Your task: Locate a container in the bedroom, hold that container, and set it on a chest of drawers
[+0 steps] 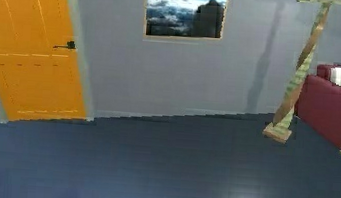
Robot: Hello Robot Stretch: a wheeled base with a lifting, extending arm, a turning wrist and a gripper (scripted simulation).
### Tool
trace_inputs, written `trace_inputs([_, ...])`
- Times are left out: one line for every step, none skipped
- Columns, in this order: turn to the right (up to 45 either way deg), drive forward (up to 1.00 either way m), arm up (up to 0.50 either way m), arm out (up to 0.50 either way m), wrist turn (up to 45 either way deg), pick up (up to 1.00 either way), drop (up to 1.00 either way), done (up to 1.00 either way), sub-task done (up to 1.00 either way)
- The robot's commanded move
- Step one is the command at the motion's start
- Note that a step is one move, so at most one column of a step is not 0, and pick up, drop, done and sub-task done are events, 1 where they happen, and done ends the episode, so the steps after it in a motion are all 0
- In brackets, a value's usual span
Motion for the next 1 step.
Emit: trace_inputs([0.0, 0.25, 0.0, 0.0, 0.0, 0.0, 0.0, 0.0, 0.0])
